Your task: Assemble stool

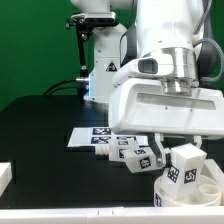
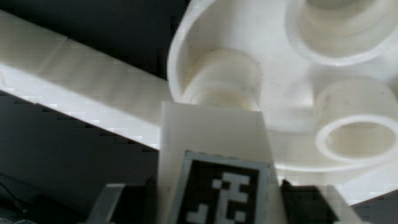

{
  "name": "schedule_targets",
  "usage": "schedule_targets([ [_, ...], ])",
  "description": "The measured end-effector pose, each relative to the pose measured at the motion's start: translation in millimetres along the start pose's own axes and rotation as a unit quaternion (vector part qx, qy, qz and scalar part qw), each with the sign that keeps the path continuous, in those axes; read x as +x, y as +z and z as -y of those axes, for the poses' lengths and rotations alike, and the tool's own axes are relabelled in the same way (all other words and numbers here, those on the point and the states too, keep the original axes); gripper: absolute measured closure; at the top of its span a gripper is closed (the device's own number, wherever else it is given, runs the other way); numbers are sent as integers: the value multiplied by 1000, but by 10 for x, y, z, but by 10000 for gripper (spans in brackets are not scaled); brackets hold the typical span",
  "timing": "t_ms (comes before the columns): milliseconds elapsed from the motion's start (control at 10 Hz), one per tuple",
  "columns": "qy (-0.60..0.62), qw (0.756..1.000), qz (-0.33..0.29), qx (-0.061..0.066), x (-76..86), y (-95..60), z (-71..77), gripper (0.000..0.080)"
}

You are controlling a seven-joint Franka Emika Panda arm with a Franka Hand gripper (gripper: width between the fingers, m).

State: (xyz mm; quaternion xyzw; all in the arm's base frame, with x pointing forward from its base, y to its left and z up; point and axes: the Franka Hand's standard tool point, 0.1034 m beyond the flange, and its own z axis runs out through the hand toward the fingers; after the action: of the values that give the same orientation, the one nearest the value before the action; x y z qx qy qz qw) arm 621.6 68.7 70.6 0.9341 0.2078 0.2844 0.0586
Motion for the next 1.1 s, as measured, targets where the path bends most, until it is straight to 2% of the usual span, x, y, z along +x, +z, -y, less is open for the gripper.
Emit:
schedule_targets([
  [200, 0, 1000, 7, 2, -3, 5, 7, 470],
  [300, 3, 999, 37, 14, 37, -25, 32, 261],
  [400, 13, 998, 55, 23, 127, -92, 50, 261],
  [500, 22, 995, 87, 37, 182, -138, 148, 173],
  [600, 35, 988, 140, 54, 203, -180, 256, 156],
  [800, 62, 967, 238, 72, 256, -277, 289, 151],
  [900, 63, 961, 261, 75, 287, -280, 305, 150],
  [1100, 63, 959, 267, 76, 281, -261, 299, 150],
])
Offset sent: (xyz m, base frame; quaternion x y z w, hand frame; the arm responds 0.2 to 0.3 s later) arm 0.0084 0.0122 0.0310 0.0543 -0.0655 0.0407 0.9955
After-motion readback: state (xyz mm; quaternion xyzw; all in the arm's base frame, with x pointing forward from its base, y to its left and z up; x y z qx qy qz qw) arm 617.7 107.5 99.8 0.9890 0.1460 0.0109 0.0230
